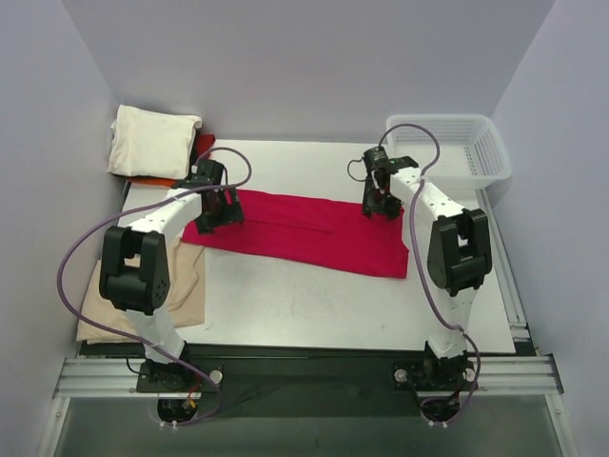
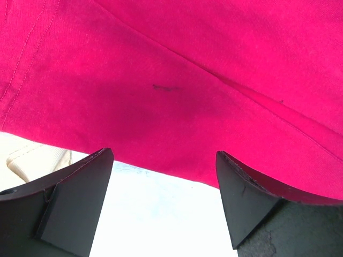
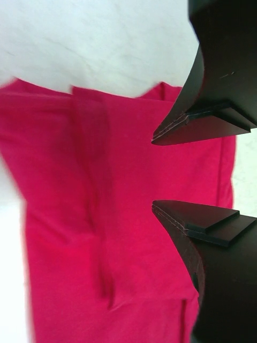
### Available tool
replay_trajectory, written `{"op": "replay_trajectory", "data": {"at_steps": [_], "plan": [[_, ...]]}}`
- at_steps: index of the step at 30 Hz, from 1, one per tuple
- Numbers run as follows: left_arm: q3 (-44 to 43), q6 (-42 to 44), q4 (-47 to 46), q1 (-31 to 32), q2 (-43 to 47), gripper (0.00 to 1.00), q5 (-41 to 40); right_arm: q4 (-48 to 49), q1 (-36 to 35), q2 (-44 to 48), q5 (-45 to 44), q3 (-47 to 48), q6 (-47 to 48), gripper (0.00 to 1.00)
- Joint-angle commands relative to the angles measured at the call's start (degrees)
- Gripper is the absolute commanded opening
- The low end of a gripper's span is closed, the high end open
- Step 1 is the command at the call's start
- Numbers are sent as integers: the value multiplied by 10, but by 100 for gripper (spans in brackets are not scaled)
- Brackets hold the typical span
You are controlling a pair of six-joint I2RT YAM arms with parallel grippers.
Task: Fold and stack the t-shirts
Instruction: Fold the other side of the tshirt into a rectangle
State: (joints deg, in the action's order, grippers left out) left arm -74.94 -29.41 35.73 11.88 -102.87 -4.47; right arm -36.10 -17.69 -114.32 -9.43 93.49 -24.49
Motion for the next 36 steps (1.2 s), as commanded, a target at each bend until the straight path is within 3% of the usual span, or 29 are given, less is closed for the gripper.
{"op": "replay_trajectory", "data": {"at_steps": [1,8,15,26,36], "plan": [[-22,8,-11,-3,11,88,-9,-28,-25,46,22,-52,-22,46],[-78,23,-1,-3,-29,88,0,-28,-74,84,15,-129,-54,47],[-81,28,-6,-3,-25,88,11,-29,-81,-5,37,-108,-54,46],[-61,45,8,-4,20,88,13,-133,-67,-181,53,169,-31,46],[-14,52,24,-7,112,89,8,-151,-33,-256,30,330,-6,46]]}}
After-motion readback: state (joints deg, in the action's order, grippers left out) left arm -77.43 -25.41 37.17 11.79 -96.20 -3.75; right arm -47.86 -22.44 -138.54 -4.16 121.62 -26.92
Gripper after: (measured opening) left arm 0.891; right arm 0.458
